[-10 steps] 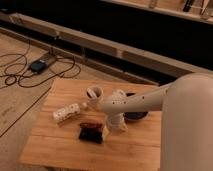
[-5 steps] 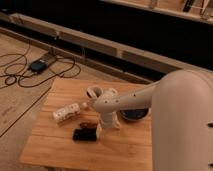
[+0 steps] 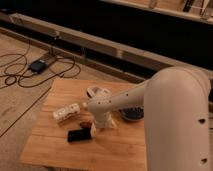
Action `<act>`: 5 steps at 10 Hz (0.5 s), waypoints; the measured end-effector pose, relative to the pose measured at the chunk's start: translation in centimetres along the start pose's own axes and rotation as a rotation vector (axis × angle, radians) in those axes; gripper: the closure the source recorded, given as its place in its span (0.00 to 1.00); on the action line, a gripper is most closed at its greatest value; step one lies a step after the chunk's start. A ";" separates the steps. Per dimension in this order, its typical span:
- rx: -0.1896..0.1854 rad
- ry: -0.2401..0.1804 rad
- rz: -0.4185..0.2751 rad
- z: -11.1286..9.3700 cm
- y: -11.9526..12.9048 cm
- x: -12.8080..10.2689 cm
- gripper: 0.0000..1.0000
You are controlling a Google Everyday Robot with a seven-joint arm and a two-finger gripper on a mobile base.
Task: Push the eraser across the table
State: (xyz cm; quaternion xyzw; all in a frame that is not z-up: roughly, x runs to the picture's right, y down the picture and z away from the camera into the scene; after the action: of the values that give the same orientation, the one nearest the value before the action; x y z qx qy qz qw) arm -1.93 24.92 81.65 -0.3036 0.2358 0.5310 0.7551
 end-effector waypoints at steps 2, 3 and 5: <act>-0.002 -0.008 0.002 -0.4 1.3 0.1 0.20; -0.002 -0.010 0.000 -0.5 1.9 0.2 0.20; -0.004 -0.018 -0.003 -0.8 3.1 0.2 0.20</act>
State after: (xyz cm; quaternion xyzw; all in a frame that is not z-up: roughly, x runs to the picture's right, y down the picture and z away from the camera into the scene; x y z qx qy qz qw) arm -4.82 25.28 80.34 -0.3007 0.2277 0.5331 0.7573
